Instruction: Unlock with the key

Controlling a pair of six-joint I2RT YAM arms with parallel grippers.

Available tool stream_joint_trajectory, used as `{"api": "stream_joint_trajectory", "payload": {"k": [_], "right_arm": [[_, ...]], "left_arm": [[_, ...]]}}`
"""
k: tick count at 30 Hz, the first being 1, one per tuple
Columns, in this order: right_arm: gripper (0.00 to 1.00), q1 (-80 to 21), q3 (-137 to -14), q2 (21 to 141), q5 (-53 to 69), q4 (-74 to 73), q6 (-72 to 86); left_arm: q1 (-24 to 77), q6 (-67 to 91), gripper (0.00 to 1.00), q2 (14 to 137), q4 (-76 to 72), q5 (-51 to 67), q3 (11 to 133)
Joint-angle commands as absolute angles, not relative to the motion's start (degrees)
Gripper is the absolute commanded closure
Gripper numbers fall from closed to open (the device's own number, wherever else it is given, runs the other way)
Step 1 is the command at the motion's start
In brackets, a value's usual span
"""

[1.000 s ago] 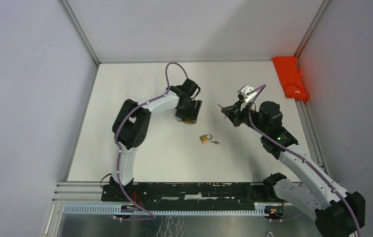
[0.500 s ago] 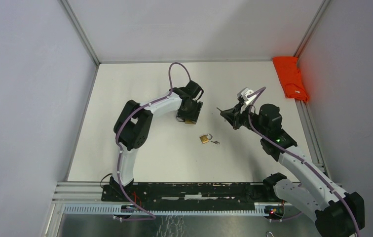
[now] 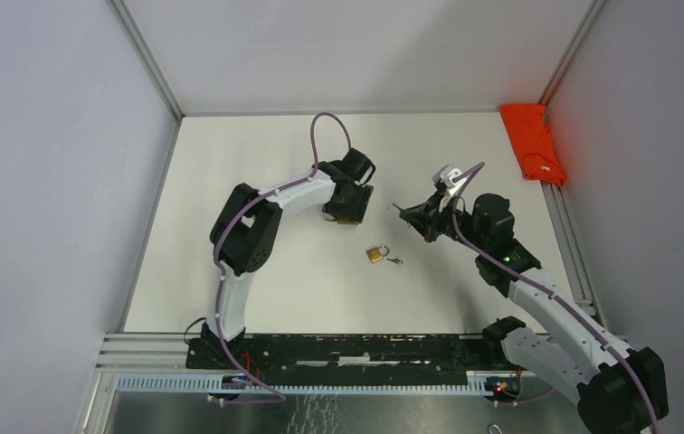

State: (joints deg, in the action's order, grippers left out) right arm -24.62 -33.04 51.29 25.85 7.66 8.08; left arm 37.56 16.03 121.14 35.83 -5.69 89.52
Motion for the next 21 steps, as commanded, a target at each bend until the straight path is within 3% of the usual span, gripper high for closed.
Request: {"api": "stream_joint_trajectory", "payload": {"k": [1,3,8,21], "right_arm": [[1.0,-24.48,-33.29,51.86,27.58,11.75,9.54],[1.0,-24.51,-33.22,52.06,27.69,12.04,9.94],[1.0,-24.47,-32.23,52.54,27.13,12.28,9.91],[1.0,-22.34,-28.98,62.58,29.96,17.46,17.66]], "left_arm": [[36.91,15.81,0.3,126.44,36.35,-6.59,86.83],[36.92,15.67,0.37,127.39,36.29,-6.35,86.92],[36.91,15.4,0.95,127.76,35.07,-6.39,85.14],[35.4,6.91,0.98,113.84,30.77,-1.11,78.23]]}}
